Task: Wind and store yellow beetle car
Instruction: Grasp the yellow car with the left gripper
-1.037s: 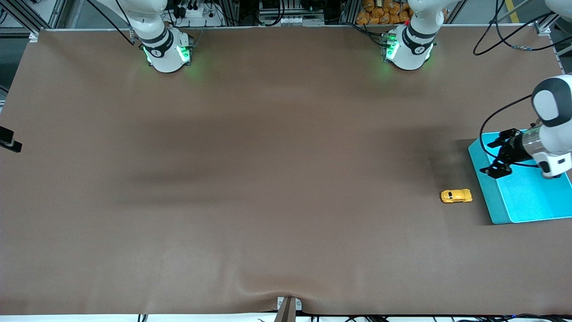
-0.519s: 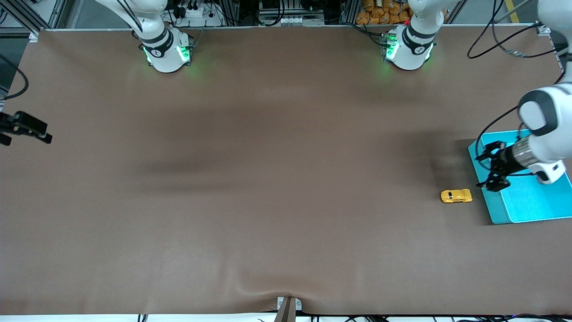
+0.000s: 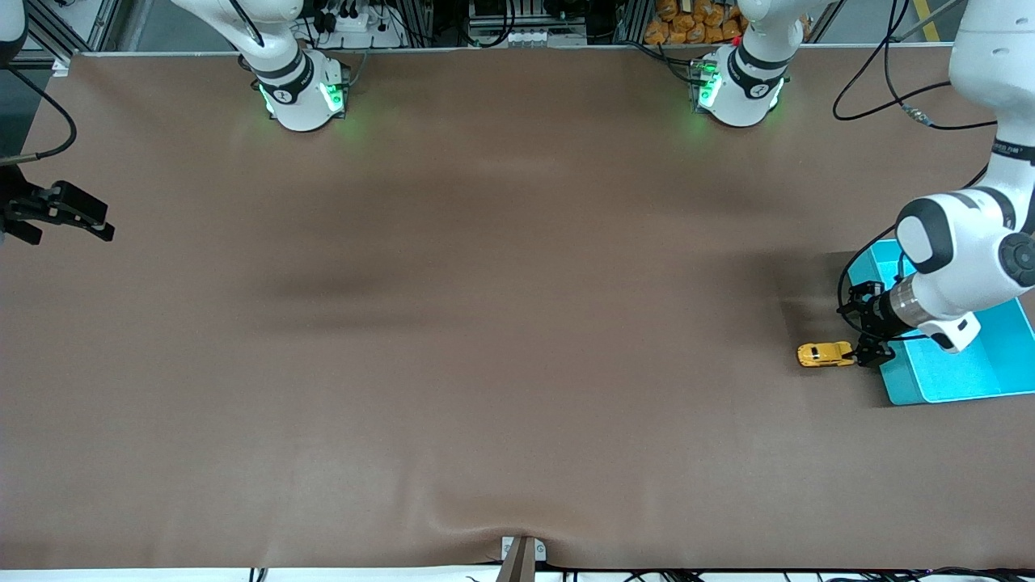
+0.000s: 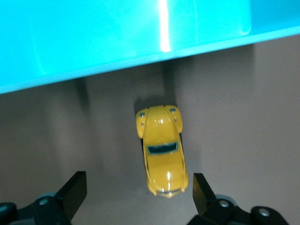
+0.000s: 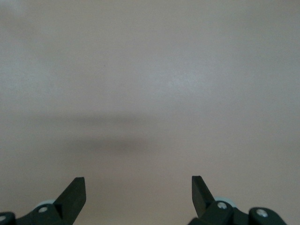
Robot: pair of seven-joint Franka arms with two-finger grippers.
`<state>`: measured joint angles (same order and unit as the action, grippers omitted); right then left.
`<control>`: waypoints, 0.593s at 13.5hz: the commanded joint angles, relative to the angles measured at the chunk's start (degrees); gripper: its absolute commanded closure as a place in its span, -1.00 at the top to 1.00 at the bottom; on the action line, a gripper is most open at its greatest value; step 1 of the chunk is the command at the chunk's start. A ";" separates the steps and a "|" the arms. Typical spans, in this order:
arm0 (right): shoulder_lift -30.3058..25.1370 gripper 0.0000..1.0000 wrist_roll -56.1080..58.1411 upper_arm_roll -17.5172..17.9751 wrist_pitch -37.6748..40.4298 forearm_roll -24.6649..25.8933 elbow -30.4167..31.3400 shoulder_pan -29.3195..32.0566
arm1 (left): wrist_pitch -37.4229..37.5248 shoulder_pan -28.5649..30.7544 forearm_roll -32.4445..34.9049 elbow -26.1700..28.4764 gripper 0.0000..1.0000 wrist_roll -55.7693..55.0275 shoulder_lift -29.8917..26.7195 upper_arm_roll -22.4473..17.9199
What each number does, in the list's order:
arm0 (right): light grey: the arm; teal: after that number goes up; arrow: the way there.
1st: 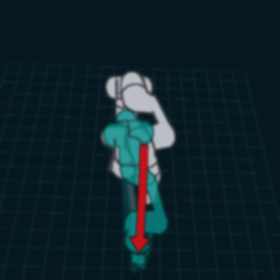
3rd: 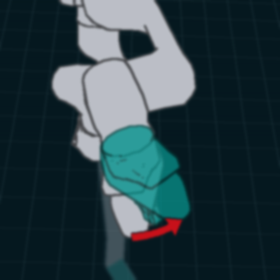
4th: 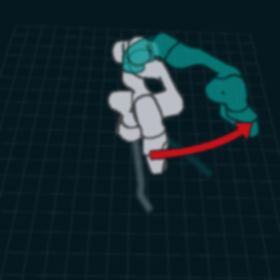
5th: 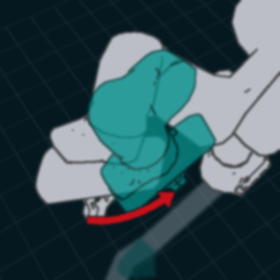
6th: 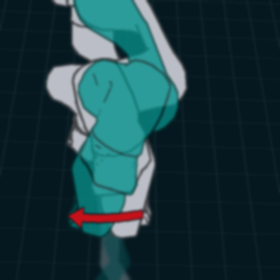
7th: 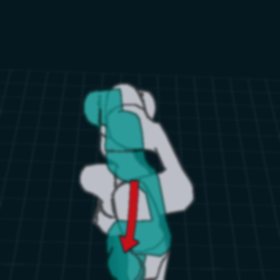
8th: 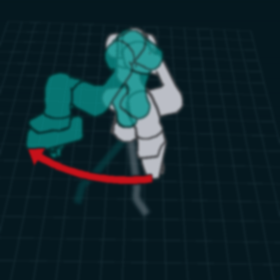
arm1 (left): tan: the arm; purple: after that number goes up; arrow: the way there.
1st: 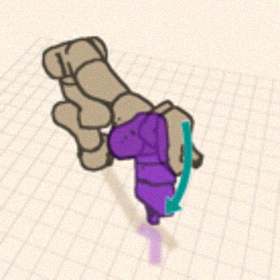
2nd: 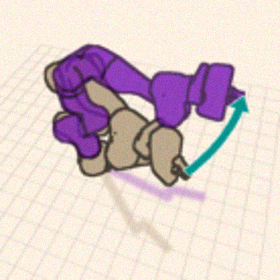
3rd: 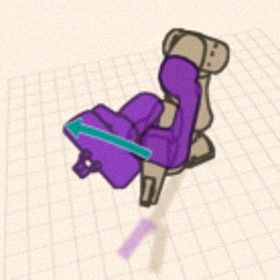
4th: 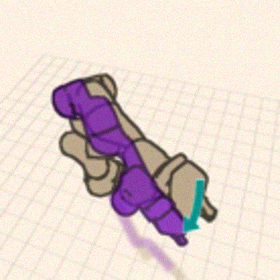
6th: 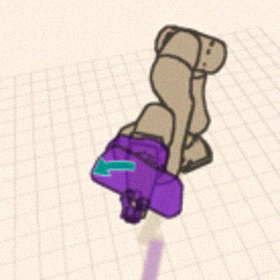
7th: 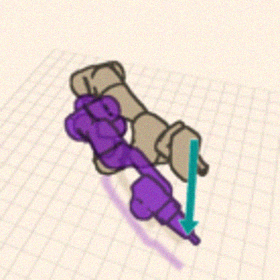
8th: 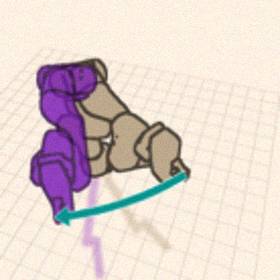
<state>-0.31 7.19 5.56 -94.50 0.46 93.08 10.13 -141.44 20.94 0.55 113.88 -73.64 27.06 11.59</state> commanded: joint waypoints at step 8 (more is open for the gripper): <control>0.05 1.00 -1.48 -0.28 -0.25 0.07 -0.45 0.15 | -6.21 -1.86 2.44 -5.42 0.85 -3.70 8.18 -0.07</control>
<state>-0.30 6.94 5.35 -94.65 0.46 92.86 10.13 -146.74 20.07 1.27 109.65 -75.02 33.80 11.73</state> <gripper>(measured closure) 0.000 0.004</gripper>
